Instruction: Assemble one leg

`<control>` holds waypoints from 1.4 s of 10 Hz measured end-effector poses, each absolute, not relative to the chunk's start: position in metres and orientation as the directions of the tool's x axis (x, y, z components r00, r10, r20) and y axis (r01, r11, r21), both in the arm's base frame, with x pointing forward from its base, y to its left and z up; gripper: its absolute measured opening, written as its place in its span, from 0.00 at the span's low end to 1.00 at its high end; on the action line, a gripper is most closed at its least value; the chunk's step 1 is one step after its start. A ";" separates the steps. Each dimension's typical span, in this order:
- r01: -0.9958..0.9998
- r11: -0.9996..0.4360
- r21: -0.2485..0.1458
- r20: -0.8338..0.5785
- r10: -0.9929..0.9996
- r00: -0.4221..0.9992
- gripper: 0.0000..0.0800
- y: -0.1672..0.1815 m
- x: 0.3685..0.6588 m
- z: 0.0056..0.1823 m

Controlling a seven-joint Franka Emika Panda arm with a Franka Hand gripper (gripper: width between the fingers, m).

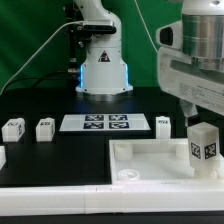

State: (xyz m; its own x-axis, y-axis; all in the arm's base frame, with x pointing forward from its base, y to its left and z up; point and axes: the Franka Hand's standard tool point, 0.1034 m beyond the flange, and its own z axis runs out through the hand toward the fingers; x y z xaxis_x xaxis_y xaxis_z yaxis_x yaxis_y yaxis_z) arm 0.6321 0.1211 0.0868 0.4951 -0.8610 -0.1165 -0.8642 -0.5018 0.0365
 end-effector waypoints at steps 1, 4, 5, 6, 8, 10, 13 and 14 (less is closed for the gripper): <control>-0.782 -0.622 0.025 -0.125 -0.779 0.615 0.81 0.117 0.631 0.086; -0.489 -0.872 -0.016 -0.135 -0.483 0.865 0.81 0.113 0.629 0.086; -0.370 -0.928 -0.034 -0.131 -0.363 0.922 0.81 0.113 0.629 0.085; -0.280 -0.959 -0.047 -0.127 -0.272 0.954 0.81 0.112 0.629 0.085; -0.061 -0.995 -0.074 -0.113 -0.052 0.992 0.81 0.109 0.630 0.086; 0.130 -0.987 -0.093 -0.095 0.139 0.986 0.81 0.106 0.631 0.086; 0.310 -0.944 -0.109 -0.076 0.319 0.945 0.81 0.105 0.631 0.086; 0.310 -0.944 -0.109 -0.076 0.319 0.945 0.65 0.105 0.631 0.086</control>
Offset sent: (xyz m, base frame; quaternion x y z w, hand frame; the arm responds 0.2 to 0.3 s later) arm -0.0030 -0.0044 0.0001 -0.0180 -0.0100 -0.3095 0.9507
